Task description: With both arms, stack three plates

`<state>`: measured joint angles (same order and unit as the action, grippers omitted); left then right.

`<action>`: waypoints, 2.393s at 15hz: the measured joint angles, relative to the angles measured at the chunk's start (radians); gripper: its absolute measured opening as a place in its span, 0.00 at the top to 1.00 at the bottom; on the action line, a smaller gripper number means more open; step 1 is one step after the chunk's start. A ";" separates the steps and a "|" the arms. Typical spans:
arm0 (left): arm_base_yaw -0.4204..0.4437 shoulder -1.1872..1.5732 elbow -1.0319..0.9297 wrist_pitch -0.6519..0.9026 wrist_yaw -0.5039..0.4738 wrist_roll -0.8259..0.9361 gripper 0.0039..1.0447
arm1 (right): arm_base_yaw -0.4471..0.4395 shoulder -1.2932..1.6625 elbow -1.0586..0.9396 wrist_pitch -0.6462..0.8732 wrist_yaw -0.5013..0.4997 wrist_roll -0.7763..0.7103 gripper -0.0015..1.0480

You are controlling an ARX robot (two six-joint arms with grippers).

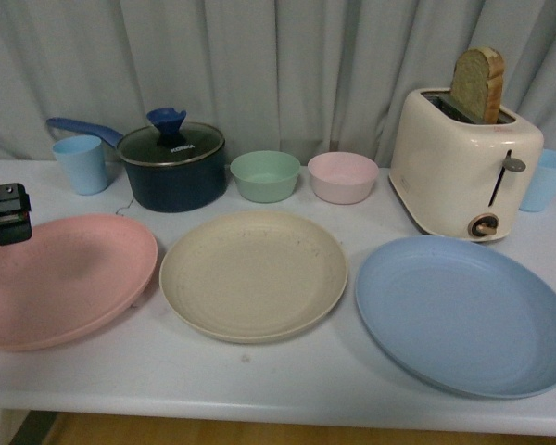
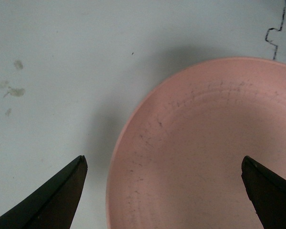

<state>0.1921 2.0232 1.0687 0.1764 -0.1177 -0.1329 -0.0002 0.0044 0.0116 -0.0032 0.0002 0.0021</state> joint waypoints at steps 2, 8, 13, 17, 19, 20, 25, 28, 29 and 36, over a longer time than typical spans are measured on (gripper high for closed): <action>0.026 0.032 -0.002 0.017 0.016 -0.010 0.06 | 0.000 0.000 0.000 0.000 0.000 0.000 0.06; 0.105 0.084 -0.084 0.099 0.109 0.002 0.06 | 0.000 0.000 0.000 0.000 0.000 0.000 0.06; 0.070 0.085 -0.089 0.099 0.131 0.037 0.60 | 0.000 0.000 0.000 0.000 0.000 0.000 0.06; 0.072 0.089 -0.080 0.108 0.114 0.042 0.98 | 0.000 0.000 0.000 0.000 0.000 0.000 0.06; 0.163 -0.069 -0.048 0.014 0.071 0.140 0.98 | 0.000 0.000 0.000 0.000 0.000 0.000 0.06; 0.150 -0.146 -0.047 -0.015 0.073 0.159 0.98 | 0.000 0.000 0.000 0.000 0.000 0.000 0.06; -0.096 -0.297 -0.048 0.001 0.093 0.150 0.98 | 0.000 0.000 0.000 0.000 0.000 0.000 0.06; -0.244 -0.283 -0.058 0.028 0.068 0.114 0.98 | 0.000 0.000 0.000 0.000 0.000 0.000 0.06; -0.252 -0.280 -0.058 0.029 0.067 0.112 0.98 | 0.000 0.000 0.000 0.000 0.000 0.000 0.06; -0.426 -0.071 -0.026 0.096 -0.040 -0.021 0.98 | 0.000 0.000 0.000 0.000 0.000 0.000 0.06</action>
<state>-0.2344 1.9526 1.0424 0.2726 -0.1577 -0.1535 -0.0002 0.0044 0.0116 -0.0036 0.0002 0.0021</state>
